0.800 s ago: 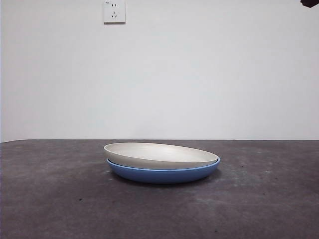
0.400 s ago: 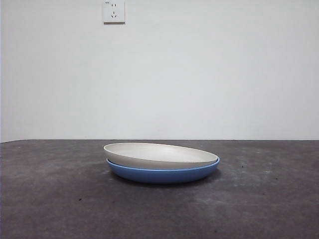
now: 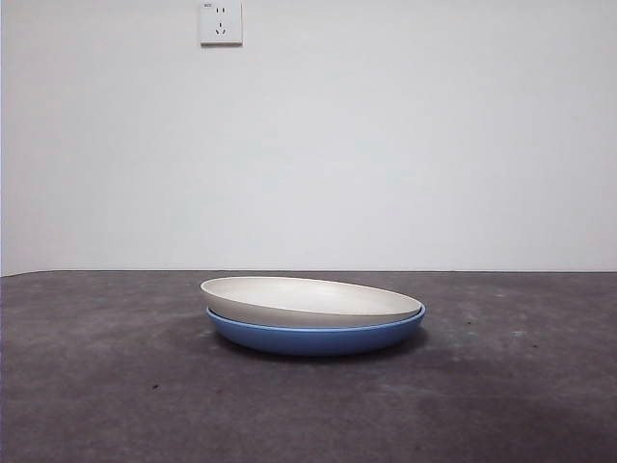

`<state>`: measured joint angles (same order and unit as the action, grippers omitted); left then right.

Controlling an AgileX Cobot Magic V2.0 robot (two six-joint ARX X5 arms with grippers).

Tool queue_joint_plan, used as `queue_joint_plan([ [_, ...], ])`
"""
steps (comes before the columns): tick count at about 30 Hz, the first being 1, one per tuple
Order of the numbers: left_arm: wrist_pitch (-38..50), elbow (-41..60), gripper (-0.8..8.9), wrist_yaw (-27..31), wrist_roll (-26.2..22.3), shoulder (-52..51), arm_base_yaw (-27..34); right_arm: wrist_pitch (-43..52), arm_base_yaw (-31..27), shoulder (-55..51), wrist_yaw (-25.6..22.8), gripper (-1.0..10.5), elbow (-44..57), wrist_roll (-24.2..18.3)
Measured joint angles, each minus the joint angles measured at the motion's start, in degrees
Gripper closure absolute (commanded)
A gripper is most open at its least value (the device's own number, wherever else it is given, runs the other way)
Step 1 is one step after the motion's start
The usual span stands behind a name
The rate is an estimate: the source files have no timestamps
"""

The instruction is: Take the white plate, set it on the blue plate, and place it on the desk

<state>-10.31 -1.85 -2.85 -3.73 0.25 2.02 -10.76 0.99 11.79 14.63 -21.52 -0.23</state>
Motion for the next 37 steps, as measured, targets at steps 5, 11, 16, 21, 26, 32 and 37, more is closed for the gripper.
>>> queue_joint_plan([
  [5,0.0,0.0,8.04,0.0,0.0,0.0,0.0,4.2,0.0,-5.3,-3.5,9.4,8.7,0.0],
  [11,0.0,0.0,8.04,0.0,0.0,0.0,0.0,4.2,0.0,-9.5,-7.1,9.4,15.0,0.1],
  [16,0.0,0.0,8.04,0.0,0.0,0.0,0.0,4.2,0.0,-11.5,-7.4,9.4,18.9,0.9],
  [21,0.0,0.0,8.04,0.0,0.0,0.0,0.0,1.7,0.0,-11.5,-7.7,9.4,20.6,2.1],
  [26,0.0,0.0,8.04,0.0,0.0,0.0,0.0,1.2,0.0,-11.5,-8.8,9.4,20.6,2.4],
  [32,0.0,0.0,8.04,0.0,0.0,0.0,0.0,1.4,0.0,-11.5,-8.7,9.4,20.6,2.6],
  [37,0.0,0.0,8.04,0.0,0.0,0.0,0.0,1.4,0.0,-11.5,-8.7,9.4,20.6,2.6],
])
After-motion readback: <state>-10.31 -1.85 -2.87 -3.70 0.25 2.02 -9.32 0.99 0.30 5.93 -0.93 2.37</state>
